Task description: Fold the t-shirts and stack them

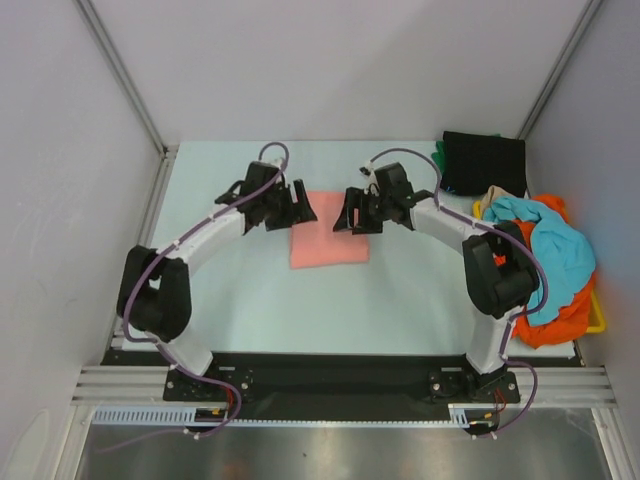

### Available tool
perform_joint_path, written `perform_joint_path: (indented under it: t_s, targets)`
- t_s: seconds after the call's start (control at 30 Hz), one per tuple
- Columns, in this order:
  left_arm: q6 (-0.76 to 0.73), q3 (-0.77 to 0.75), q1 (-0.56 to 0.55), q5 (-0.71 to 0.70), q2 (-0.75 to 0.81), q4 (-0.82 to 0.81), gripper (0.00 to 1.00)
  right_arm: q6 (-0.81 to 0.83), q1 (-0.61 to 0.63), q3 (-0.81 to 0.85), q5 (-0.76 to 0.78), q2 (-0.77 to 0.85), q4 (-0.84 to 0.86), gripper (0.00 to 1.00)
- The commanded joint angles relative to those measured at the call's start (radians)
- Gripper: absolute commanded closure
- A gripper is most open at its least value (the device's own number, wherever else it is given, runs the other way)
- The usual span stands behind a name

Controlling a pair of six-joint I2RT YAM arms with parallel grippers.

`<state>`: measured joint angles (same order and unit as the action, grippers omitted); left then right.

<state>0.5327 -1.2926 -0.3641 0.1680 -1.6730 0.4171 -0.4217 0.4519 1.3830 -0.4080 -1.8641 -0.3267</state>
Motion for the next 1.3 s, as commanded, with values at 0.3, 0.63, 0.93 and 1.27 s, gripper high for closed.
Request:
perform_joint_path:
  t_s: [0.3, 0.63, 0.93, 1.27]
  targets:
    - [0.039, 0.306, -0.045, 0.098, -0.116, -0.298, 0.24, -0.161, -0.076, -0.433, -0.227, -0.107, 0.506, 0.36]
    - [-0.118, 0.116, -0.047, -0.156, 0.212, 0.103, 0.19, -0.034, -0.074, -0.348, -0.066, 0.192, 0.152, 0.22]
    - [-0.175, 0.222, -0.049, -0.200, 0.606, 0.310, 0.16, 0.032, -0.202, -0.135, -0.086, 0.021, 0.066, 0.14]
    - [-0.204, 0.481, -0.047, -0.236, 0.946, 0.221, 0.10, 0.028, -0.228, 0.270, -0.147, -0.374, -0.017, 0.14]
